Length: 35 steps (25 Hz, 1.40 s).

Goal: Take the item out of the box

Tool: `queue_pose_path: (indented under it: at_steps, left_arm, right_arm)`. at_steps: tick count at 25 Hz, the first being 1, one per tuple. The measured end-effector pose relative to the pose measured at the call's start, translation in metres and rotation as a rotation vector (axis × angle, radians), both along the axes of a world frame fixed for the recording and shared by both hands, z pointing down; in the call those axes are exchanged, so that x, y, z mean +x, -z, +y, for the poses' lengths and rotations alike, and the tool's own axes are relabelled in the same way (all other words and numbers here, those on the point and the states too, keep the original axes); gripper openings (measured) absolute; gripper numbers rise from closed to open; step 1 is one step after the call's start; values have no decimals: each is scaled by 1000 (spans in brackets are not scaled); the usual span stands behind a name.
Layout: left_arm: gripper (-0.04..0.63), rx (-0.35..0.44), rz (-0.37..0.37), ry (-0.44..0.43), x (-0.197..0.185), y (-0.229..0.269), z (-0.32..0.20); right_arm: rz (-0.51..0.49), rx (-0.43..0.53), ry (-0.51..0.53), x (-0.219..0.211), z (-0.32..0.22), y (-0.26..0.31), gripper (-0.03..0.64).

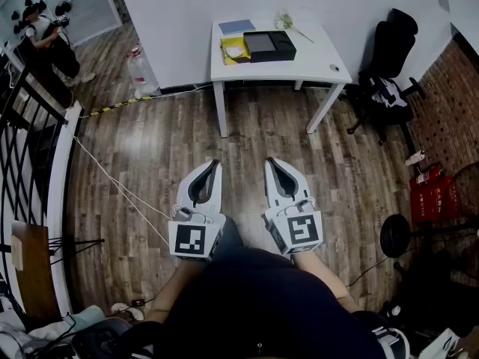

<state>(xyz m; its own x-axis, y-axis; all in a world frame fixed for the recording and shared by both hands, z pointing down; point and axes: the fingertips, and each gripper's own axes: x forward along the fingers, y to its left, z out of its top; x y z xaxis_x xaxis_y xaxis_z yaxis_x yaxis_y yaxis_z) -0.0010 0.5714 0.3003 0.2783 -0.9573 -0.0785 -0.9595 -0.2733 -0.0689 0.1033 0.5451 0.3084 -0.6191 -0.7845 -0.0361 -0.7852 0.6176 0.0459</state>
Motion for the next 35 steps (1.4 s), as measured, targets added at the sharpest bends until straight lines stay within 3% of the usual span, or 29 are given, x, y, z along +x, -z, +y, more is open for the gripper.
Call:
queue_pose_path:
  at_steps: [10, 13, 26, 35]
  left_arm:
    - [11, 6, 7, -14, -3, -10, -55]
    - [14, -28, 20, -28, -7, -16, -82]
    - [115, -79, 34, -60, -64, -16, -253]
    - [130, -75, 25, -101, -91, -15, -363]
  right_arm:
    - [0, 7, -5, -2, -50, -6, 12]
    - [15, 10, -11, -9, -75, -10, 12]
    - [44, -17, -48, -58, -240, -8, 12]
    - [47, -30, -82, -85, -345, -12, 12]
